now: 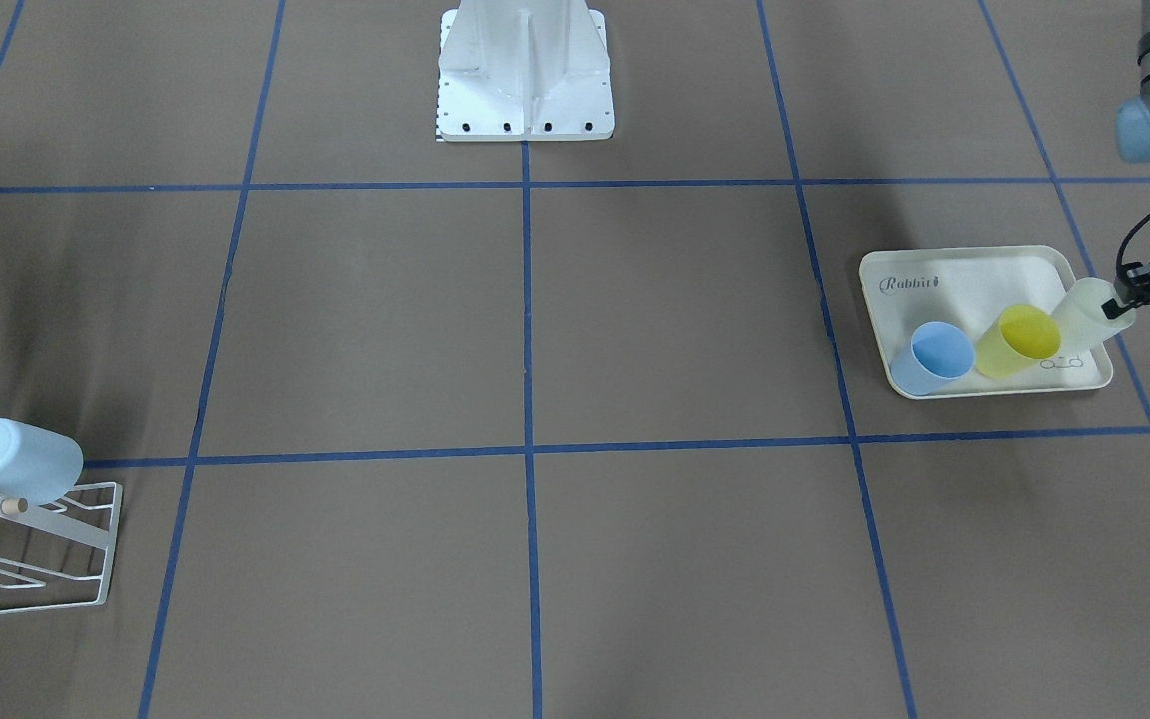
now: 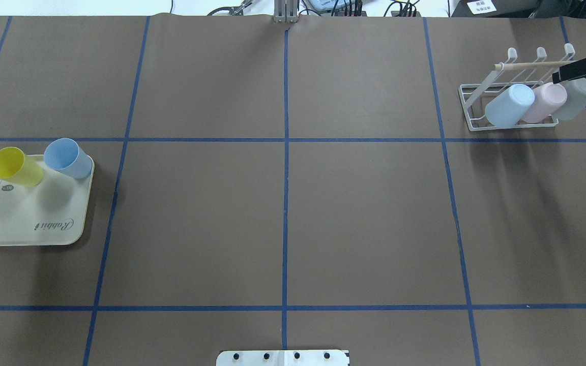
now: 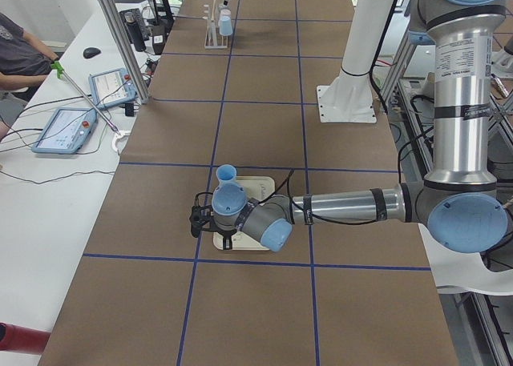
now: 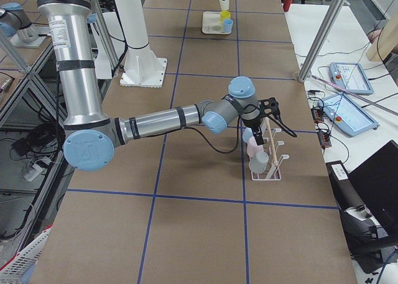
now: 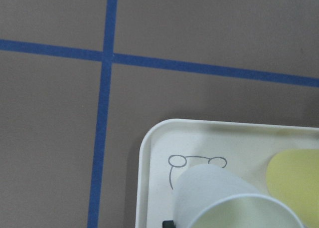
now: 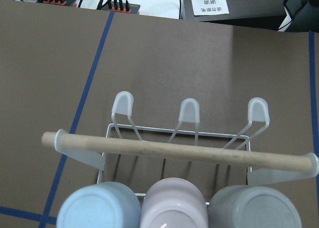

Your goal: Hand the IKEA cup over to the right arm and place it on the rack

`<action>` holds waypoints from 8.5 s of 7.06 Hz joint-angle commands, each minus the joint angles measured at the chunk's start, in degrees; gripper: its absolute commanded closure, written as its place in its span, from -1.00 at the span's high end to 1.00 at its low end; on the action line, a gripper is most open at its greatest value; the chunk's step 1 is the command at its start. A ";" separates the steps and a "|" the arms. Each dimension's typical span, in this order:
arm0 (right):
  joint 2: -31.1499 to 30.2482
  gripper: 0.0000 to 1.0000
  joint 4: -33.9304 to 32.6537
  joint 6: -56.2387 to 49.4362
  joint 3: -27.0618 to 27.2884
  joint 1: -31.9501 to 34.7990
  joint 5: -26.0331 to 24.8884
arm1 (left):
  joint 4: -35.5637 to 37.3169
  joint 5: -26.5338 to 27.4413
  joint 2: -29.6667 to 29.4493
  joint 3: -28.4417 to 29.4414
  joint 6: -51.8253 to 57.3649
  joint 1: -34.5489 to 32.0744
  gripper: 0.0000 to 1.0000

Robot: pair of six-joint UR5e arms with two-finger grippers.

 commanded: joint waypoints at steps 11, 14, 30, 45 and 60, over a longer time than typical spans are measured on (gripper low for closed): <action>11.69 0.97 40.80 59.53 13.63 -33.11 -6.81 | -16.61 -13.46 -23.07 -19.57 -56.36 18.74 -1.00; 12.91 0.97 50.16 63.84 13.89 -39.89 -14.92 | -37.93 -4.82 -25.12 -19.03 -84.21 24.43 -1.00; 17.93 0.67 55.18 72.55 14.25 -39.98 -17.56 | -65.09 29.43 -29.43 -17.89 -117.28 46.61 -1.00; 14.85 -0.56 31.42 56.68 10.46 -21.73 -11.68 | -30.11 7.14 -14.67 -17.01 -67.38 18.16 1.00; 21.09 -0.55 -13.73 -7.60 -15.71 0.18 -1.39 | -0.75 7.72 -4.56 -16.84 -25.26 9.87 1.00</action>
